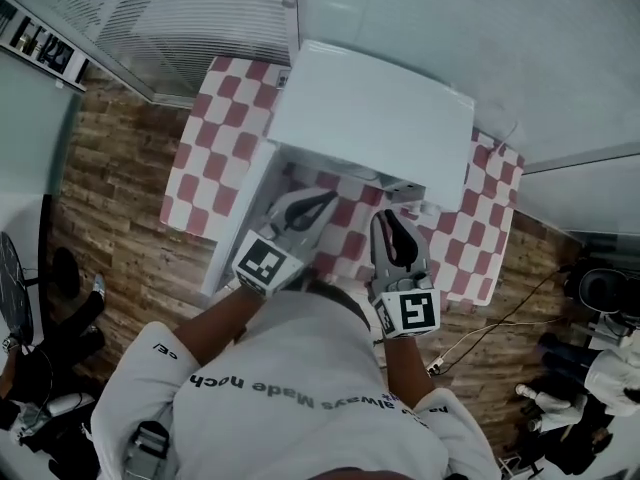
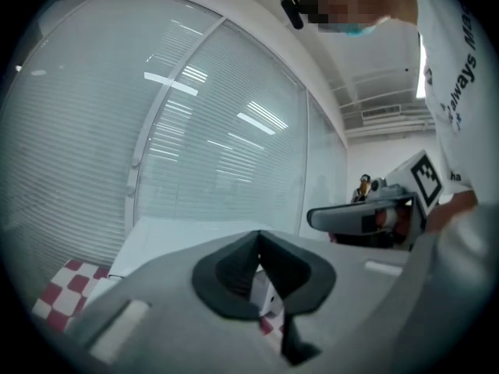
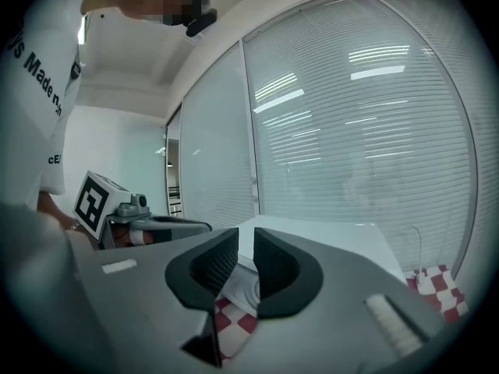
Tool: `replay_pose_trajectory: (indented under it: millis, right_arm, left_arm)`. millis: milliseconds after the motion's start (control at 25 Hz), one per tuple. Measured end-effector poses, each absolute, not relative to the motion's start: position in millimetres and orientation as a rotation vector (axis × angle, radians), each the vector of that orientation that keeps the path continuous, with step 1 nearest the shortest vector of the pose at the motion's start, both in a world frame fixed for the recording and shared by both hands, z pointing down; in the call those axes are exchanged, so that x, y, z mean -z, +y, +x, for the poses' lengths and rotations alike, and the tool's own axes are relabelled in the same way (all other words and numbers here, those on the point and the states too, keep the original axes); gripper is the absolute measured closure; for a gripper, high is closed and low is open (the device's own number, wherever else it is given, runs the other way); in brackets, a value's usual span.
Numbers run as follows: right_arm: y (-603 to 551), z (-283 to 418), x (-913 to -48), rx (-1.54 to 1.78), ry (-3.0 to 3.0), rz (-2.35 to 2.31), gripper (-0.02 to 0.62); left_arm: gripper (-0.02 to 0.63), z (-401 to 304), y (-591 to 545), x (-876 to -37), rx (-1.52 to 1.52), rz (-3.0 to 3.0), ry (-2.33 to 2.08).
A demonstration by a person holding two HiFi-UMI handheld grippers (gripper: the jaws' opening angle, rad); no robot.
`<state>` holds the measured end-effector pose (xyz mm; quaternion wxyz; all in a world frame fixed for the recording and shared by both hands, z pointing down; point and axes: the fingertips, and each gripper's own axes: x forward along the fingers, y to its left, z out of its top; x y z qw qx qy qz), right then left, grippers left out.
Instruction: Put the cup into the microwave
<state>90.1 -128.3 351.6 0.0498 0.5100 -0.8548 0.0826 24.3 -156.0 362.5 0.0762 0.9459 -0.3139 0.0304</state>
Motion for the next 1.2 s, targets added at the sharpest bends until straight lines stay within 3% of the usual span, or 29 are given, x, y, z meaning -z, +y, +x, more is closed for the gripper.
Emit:
replay_pose_trajectory:
  millis: [600,1200]
  right_arm:
    - [-93,73,-257,-0.144,-2.748,1.432,0.534]
    - [-88,77,-242,-0.127,-2.749,1.45,0.537]
  left_arm:
    - [0.601,21,-115,-281,0.008,2.874,-0.892]
    - [0.601,25,-108,-269,0.032,2.876,-0.878]
